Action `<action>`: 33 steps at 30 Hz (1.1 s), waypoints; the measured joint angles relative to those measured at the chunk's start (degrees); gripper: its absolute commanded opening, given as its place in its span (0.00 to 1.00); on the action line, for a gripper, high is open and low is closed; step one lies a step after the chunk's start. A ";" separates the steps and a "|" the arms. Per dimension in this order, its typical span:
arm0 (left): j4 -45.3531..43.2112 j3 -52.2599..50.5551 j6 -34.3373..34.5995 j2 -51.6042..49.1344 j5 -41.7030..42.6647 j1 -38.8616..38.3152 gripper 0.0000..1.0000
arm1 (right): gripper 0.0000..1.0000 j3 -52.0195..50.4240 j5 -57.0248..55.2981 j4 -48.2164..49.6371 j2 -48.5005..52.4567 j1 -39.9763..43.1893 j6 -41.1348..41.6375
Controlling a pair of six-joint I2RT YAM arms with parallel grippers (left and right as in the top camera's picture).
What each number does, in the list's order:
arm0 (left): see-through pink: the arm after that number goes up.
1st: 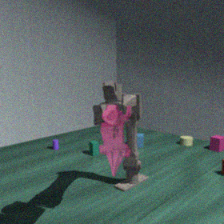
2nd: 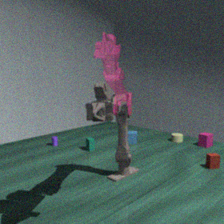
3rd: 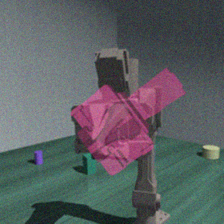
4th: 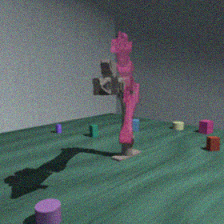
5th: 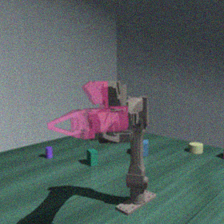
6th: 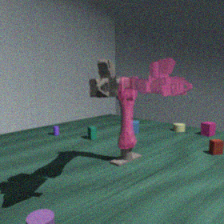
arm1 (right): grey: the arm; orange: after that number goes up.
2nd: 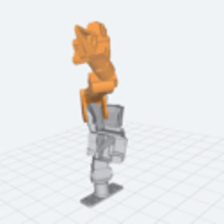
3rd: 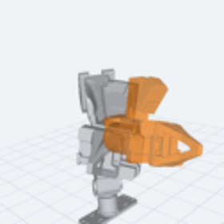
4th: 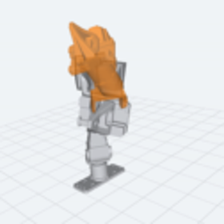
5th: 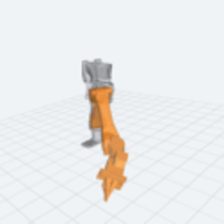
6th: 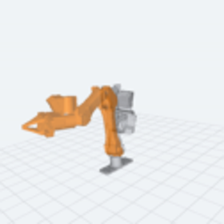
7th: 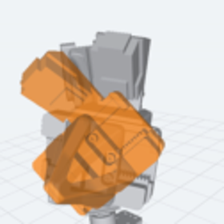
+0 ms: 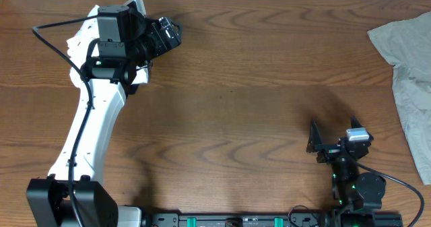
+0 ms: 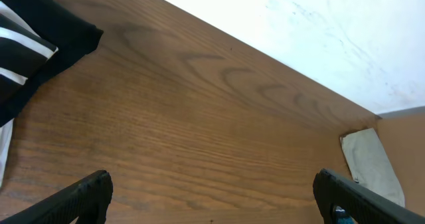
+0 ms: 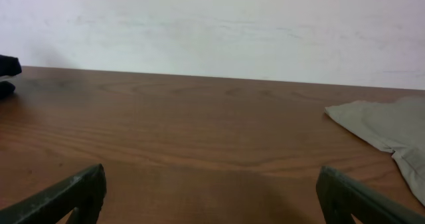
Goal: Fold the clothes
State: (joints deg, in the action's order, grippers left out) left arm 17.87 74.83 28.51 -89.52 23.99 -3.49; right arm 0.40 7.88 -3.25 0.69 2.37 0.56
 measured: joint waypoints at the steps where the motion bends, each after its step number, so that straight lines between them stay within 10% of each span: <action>1: 0.00 0.00 0.00 0.00 0.00 0.00 0.98 | 0.99 0.00 0.00 0.00 0.00 0.02 0.00; 17: 0.17 -1.09 0.00 3.63 -0.02 -0.11 0.98 | 0.99 0.00 0.00 0.00 0.00 0.00 0.00; 33: 0.04 -27.08 0.00 41.20 -0.02 -0.13 0.98 | 0.99 0.00 0.00 0.00 0.00 0.02 -0.02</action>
State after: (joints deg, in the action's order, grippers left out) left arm 17.91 47.75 28.51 -48.31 23.97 -3.62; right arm 0.40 7.88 -3.25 0.69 2.39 0.54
